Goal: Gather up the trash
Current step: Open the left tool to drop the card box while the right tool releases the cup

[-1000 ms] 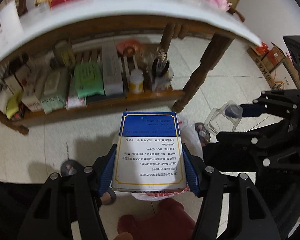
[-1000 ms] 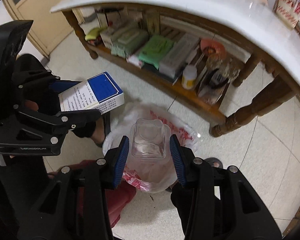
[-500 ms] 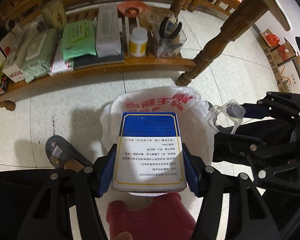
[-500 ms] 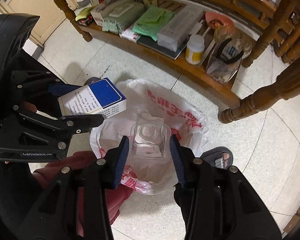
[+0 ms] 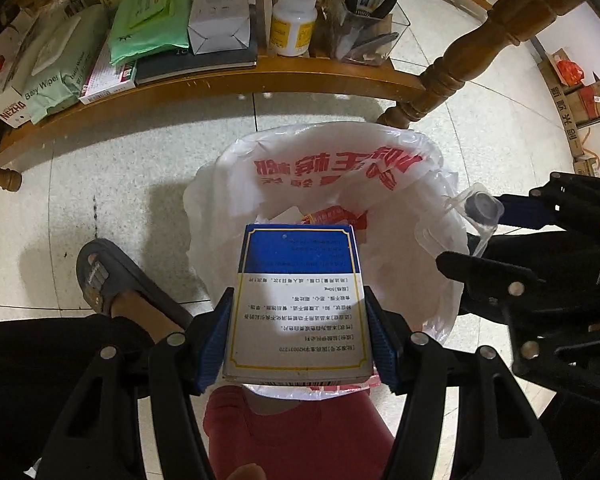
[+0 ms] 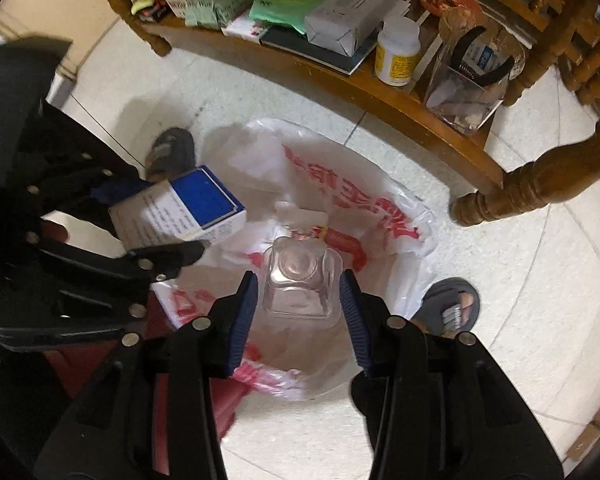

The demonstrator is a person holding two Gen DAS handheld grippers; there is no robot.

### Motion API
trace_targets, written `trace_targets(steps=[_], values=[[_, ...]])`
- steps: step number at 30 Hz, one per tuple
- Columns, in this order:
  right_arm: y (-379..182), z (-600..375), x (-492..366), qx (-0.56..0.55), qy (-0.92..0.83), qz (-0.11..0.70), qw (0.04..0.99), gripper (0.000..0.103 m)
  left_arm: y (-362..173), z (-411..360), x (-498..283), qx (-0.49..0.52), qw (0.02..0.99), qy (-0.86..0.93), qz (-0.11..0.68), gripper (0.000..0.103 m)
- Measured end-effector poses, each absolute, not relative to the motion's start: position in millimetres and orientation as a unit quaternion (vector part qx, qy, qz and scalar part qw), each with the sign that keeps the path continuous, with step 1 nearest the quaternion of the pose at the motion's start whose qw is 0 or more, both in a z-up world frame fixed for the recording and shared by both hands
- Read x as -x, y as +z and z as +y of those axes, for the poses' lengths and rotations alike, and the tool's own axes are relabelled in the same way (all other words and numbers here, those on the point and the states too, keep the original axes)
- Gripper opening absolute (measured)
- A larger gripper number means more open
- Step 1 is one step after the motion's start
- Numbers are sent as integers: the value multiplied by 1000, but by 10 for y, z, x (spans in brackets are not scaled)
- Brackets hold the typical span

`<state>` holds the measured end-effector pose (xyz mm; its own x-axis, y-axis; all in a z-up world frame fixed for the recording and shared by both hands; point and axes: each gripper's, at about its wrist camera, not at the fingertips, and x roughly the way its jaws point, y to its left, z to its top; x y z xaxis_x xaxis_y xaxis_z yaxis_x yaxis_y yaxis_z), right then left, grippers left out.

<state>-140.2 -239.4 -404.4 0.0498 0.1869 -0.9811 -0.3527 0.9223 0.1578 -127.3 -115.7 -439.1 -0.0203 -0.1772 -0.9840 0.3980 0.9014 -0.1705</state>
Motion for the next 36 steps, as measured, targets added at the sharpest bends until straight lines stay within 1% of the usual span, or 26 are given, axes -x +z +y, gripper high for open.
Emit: trace_targets(steps=[4,8,10,12,13,15,16,18,21,26,36], values=[[-4115,-2374,1354,67,186,658,726,42,-4490,-1201,1283,-87,692,-208,686,59],[-4270,-2379,1315,73,172,672,716,43,-4600,-1210,1300,-93,686,-207,692,59],[-4332,-2381,1310,70,174,681,708,43,-4618,-1190,1289,-90,685,-203,694,63],[-4325,-2412,1289,71,159,676,716,54,-4600,-1161,1273,-89,689,-197,692,67],[-4315,-2436,1275,64,157,674,719,55,-4595,-1156,1266,-86,689,-196,692,69],[-4294,-2489,1248,50,152,675,721,64,-4585,-1141,1252,-80,691,-195,691,72],[-4278,-2517,1235,46,147,672,725,65,-4571,-1139,1249,-83,695,-192,688,74],[-4251,-2558,1215,31,148,672,725,66,-4558,-1134,1249,-81,695,-194,688,75],[-4225,-2553,1216,25,149,670,727,67,-4524,-1152,1260,-83,698,-196,683,79],[-4146,-2560,1211,15,148,665,732,68,-4442,-1158,1244,-80,707,-196,675,80],[-3686,-2671,1243,-17,151,630,762,71,-4063,-1044,1155,-90,758,-169,624,85]])
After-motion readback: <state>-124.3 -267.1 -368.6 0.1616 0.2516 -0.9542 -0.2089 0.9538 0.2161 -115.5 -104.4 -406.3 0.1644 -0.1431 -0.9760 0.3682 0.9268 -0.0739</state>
